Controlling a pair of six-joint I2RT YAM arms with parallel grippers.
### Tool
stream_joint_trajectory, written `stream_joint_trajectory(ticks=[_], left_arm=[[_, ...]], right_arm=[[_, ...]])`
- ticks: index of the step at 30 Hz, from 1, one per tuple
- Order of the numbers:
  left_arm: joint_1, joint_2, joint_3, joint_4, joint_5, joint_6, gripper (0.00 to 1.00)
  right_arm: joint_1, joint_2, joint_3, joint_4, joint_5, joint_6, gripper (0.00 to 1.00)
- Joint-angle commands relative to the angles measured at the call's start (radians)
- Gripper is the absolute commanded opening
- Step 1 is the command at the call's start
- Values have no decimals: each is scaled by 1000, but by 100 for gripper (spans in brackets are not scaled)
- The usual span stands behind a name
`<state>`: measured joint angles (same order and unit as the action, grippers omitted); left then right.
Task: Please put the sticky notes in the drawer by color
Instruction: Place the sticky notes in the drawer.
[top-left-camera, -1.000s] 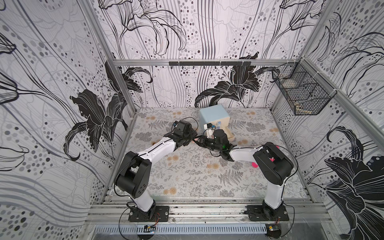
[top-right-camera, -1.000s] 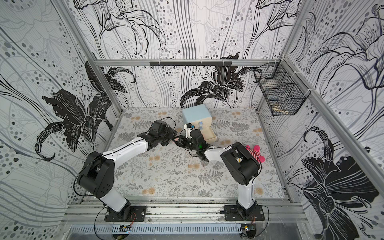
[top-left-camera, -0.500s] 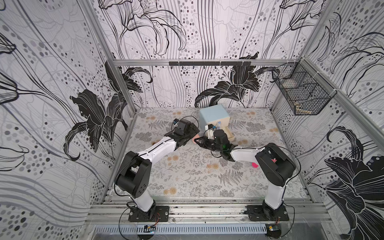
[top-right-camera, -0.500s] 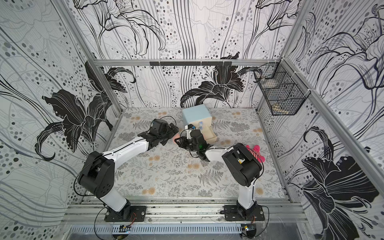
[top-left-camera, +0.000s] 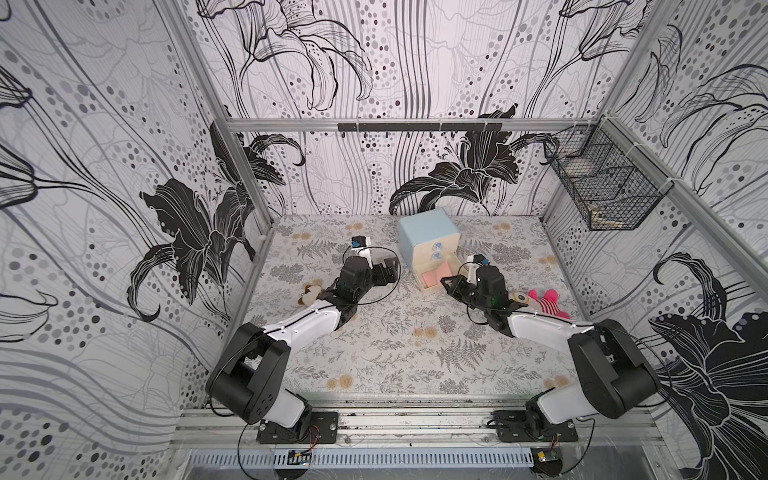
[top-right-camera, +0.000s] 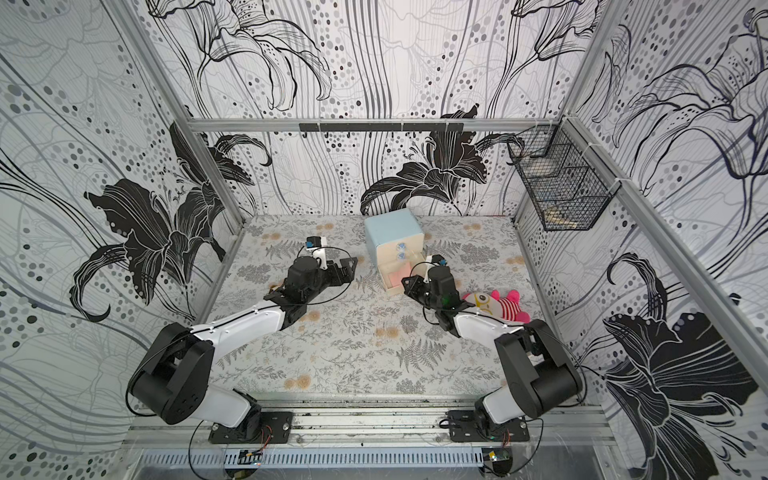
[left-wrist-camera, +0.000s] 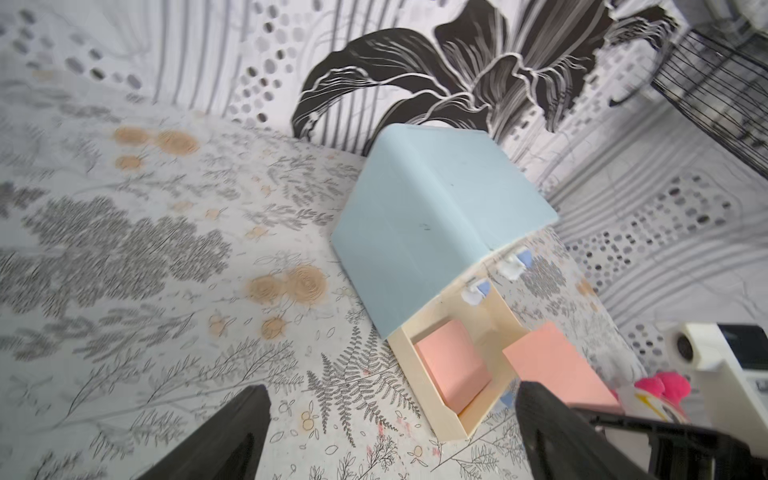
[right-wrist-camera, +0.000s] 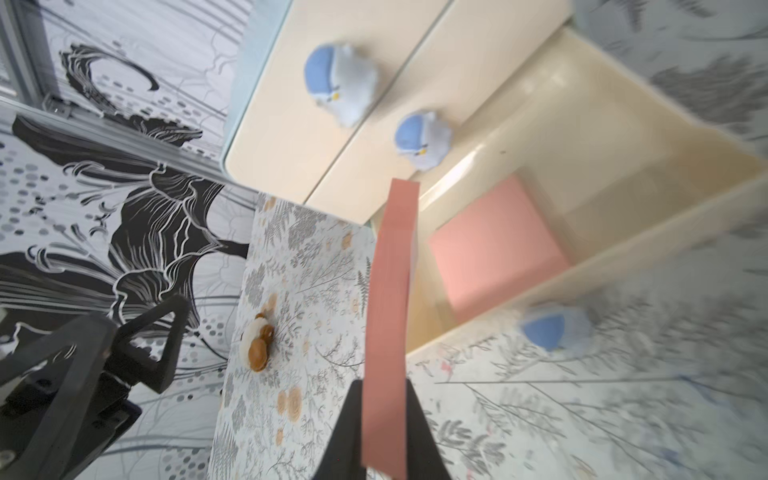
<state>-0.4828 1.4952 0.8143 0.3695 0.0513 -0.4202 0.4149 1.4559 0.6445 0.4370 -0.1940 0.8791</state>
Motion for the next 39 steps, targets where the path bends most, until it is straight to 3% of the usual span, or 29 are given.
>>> stream_joint_trajectory(ticks=[1, 7, 11, 20, 25, 28, 30, 36, 39], left_arm=[[-21, 28, -8, 160, 210, 176, 97], [-104, 94, -5, 204, 212, 238, 98], [-147, 115, -5, 205, 197, 275, 98], [-163, 138, -10, 208, 183, 285, 98], [-163, 138, -8, 204, 169, 299, 97], [-163, 137, -9, 202, 156, 299, 97], [-163, 135, -10, 203, 148, 298, 97], [-163, 133, -12, 243, 97, 247, 98], [-162, 132, -6, 265, 8, 173, 97]], right_arm=[[-38, -30, 11, -81, -12, 2, 0], [-78, 78, 123, -146, -84, -9, 0], [-83, 172, 200, -170, -55, -36, 0], [-94, 363, 359, -156, -66, -58, 1], [-108, 400, 398, -165, -49, -68, 27], [-117, 370, 389, -177, -25, -82, 46], [-119, 335, 377, -200, 7, -98, 53], [-119, 220, 312, -236, 71, -137, 59], [-120, 137, 255, -228, 85, -151, 59]])
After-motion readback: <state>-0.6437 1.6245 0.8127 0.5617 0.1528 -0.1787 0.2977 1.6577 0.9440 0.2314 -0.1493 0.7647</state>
